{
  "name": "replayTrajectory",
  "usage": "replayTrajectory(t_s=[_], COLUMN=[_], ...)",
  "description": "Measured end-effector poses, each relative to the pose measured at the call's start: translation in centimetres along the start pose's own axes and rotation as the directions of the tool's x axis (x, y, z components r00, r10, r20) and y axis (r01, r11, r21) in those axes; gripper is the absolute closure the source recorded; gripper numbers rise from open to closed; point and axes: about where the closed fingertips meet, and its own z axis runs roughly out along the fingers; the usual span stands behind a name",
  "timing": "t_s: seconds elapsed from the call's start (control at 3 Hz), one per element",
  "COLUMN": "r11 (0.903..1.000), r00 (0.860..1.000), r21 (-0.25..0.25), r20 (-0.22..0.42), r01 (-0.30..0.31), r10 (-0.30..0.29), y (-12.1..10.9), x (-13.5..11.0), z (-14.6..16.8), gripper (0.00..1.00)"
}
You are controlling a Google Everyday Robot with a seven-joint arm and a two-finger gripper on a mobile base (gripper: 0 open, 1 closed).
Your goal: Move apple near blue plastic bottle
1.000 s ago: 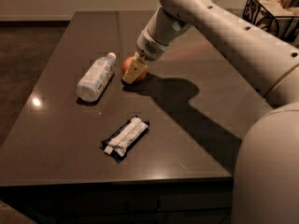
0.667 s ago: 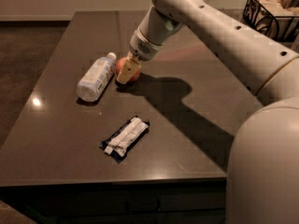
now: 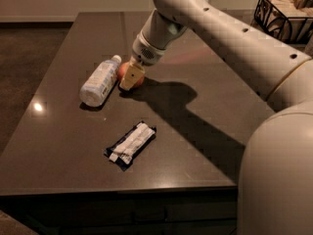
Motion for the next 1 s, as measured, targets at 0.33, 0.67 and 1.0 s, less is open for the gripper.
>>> replayTrajectory(t_s=[0.33,0.67,1.0], r11=[1.0000,1.0000,0.9999], r00=[1.000,1.000,1.000], r21=[-0.005,-0.010,-0.013], r20=[-0.001,-0.003,-0.004], r01=[0.000,0.001,0.001], r10=[0.000,-0.001,-0.001], y=[0.06,0.13,0.18], x=[-0.02,-0.03,-0.04], z=[0.31,0.57,0.79], gripper=[0.33,0.10,0.00])
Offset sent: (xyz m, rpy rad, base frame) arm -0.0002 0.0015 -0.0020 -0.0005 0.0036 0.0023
